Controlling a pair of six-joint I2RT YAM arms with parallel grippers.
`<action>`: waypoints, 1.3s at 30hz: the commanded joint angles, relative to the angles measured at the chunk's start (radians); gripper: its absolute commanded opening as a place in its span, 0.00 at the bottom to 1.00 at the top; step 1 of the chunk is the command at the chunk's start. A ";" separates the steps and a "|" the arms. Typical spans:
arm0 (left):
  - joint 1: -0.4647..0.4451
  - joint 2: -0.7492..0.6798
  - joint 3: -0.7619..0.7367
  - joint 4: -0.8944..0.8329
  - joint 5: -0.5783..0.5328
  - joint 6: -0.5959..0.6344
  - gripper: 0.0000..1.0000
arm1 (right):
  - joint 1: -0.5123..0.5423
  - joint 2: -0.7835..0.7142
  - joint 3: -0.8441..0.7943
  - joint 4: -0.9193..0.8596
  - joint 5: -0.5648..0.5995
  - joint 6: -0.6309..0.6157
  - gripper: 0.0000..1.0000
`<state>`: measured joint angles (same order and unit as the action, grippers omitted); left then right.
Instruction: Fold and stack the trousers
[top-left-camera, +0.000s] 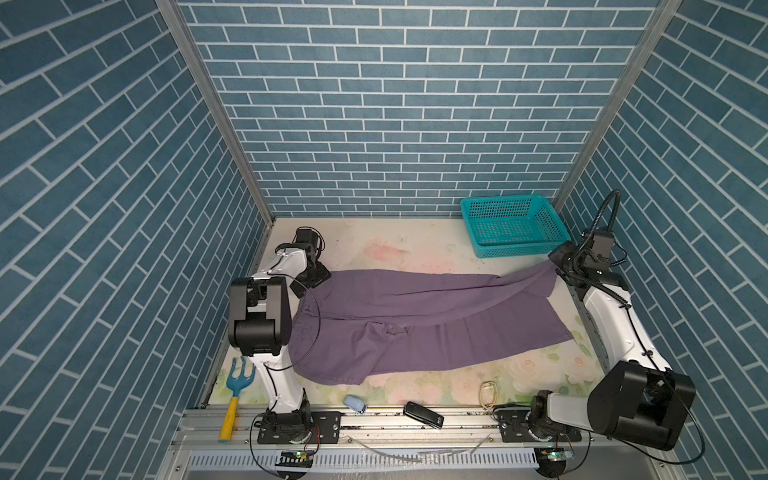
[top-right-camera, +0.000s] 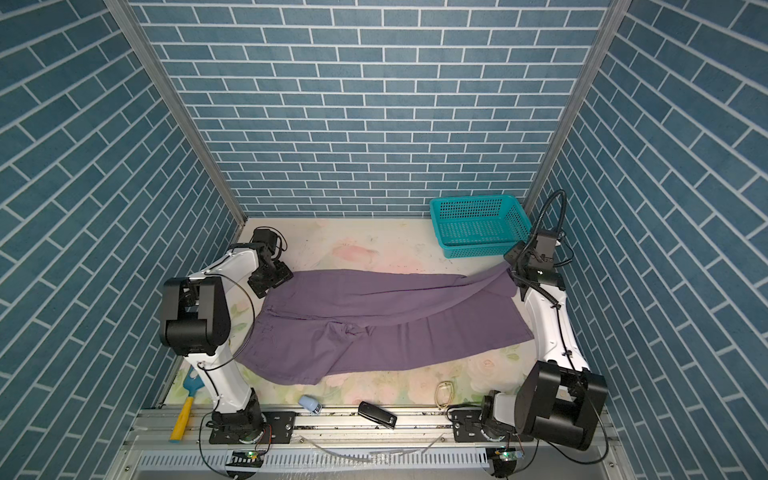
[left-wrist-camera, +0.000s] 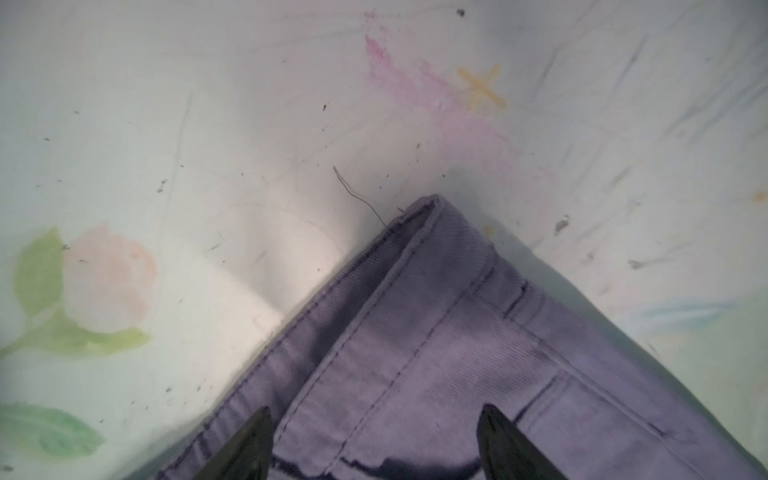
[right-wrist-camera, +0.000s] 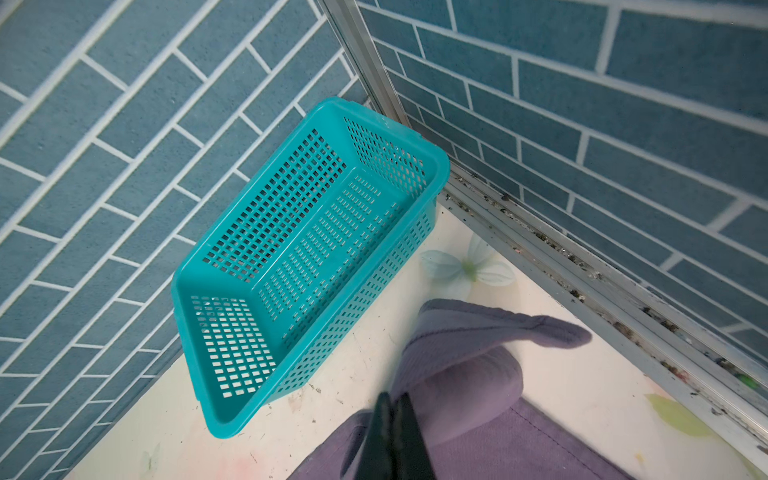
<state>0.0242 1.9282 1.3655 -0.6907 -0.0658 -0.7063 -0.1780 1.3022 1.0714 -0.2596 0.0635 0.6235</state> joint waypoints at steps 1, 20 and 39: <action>0.007 0.049 0.041 -0.020 -0.010 0.018 0.77 | -0.003 -0.010 -0.033 0.028 -0.004 -0.008 0.00; 0.206 0.101 0.111 -0.075 -0.033 0.031 0.00 | 0.067 0.052 -0.069 0.220 -0.122 -0.084 0.00; 0.306 0.067 0.134 -0.070 0.107 0.057 0.23 | 0.083 0.115 -0.276 0.277 -0.057 0.013 0.00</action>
<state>0.3275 2.0327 1.5002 -0.7723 -0.0311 -0.6582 -0.0860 1.4269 0.7639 -0.0067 -0.0200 0.5980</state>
